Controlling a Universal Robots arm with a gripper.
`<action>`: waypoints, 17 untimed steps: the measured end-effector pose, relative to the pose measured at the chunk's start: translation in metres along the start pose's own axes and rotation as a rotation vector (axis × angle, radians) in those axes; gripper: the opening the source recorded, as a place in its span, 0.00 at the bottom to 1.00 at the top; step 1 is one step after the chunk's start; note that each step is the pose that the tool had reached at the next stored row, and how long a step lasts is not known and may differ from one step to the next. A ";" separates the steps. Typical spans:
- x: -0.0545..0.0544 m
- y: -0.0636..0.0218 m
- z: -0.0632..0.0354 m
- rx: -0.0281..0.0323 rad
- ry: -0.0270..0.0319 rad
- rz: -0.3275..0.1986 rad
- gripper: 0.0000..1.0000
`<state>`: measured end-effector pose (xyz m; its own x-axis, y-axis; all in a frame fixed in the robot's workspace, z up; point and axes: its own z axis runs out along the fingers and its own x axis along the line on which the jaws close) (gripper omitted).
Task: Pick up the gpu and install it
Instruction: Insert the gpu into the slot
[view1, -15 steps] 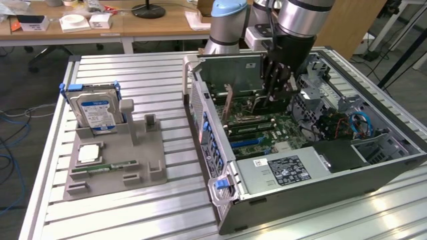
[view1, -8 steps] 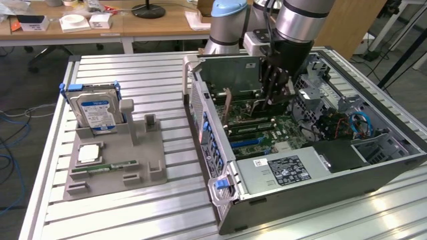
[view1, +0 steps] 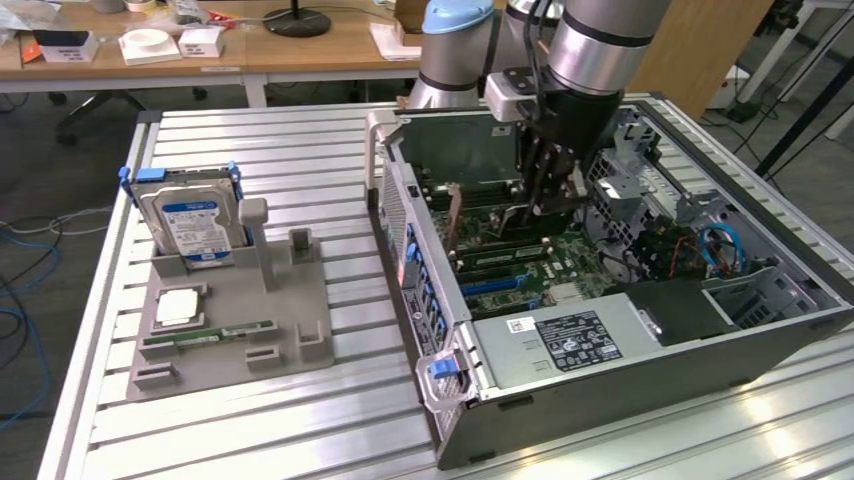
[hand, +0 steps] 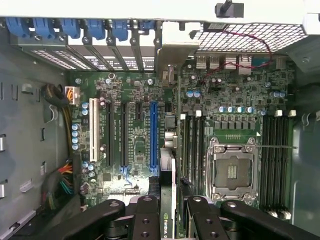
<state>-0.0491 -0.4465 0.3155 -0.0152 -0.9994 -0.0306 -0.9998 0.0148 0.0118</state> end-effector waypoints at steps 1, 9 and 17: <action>0.001 -0.0001 0.0004 0.0001 -0.0002 0.000 0.26; 0.008 0.0000 0.0024 0.0001 -0.0002 0.000 0.26; 0.016 0.0008 0.0050 0.0001 -0.0004 0.000 0.26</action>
<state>-0.0502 -0.4621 0.3100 -0.0151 -0.9994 -0.0310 -0.9998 0.0147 0.0117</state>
